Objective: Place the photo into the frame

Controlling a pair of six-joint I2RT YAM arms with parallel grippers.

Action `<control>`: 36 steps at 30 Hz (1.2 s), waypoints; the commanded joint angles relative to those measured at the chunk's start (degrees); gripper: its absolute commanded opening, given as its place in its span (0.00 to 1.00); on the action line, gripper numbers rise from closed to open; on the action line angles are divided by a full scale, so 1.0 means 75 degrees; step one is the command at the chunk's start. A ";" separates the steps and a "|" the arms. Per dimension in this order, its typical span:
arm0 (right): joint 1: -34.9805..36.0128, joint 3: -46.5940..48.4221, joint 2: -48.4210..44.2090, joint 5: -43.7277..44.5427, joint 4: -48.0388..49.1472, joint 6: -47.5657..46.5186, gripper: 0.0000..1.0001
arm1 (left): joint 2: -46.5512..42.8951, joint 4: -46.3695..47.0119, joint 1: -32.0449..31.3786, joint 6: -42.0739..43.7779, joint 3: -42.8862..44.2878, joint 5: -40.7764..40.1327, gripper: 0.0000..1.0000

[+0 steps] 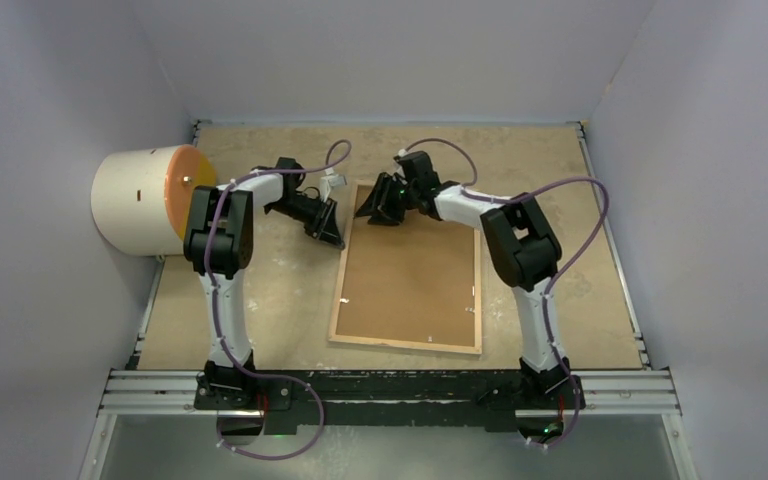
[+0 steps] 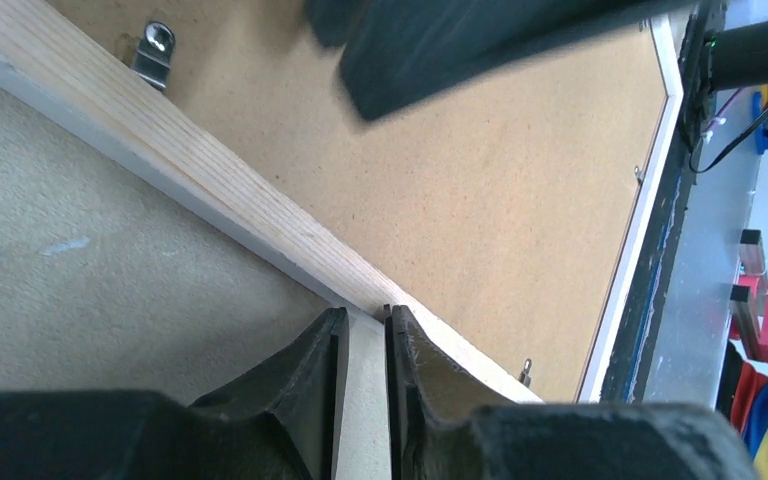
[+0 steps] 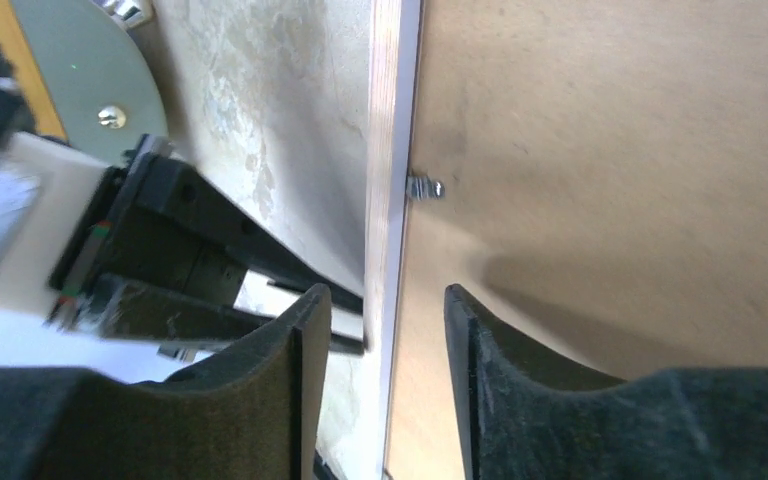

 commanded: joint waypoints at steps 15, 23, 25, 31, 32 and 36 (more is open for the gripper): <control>-0.3357 -0.3761 -0.4110 0.3872 -0.1100 -0.0972 0.92 | -0.1404 -0.0280 -0.0622 0.1789 -0.1488 -0.2306 0.36; -0.3150 -0.2871 -0.2479 0.2376 -0.0695 -0.0956 0.88 | -0.1665 -0.0195 -0.1294 0.1771 -0.2028 -0.2485 0.36; -0.2832 -0.2352 -0.2046 0.2000 -0.0672 -0.0936 0.87 | -0.1715 -0.0198 -0.1423 0.1754 -0.2066 -0.2456 0.36; -0.1399 0.1047 -0.0061 0.0756 -0.1389 -0.1191 0.87 | -0.1659 -0.0404 -0.2136 0.1643 -0.1743 -0.2103 0.40; -0.1180 0.1736 0.0238 0.0643 -0.1678 -0.1305 0.87 | -0.1644 -0.0494 -0.2297 0.1642 -0.1646 -0.2027 0.45; -0.0940 0.3236 0.0712 0.0998 -0.2846 -0.1678 0.90 | -0.1793 -0.1190 -0.2696 0.1985 -0.1252 -0.1745 0.71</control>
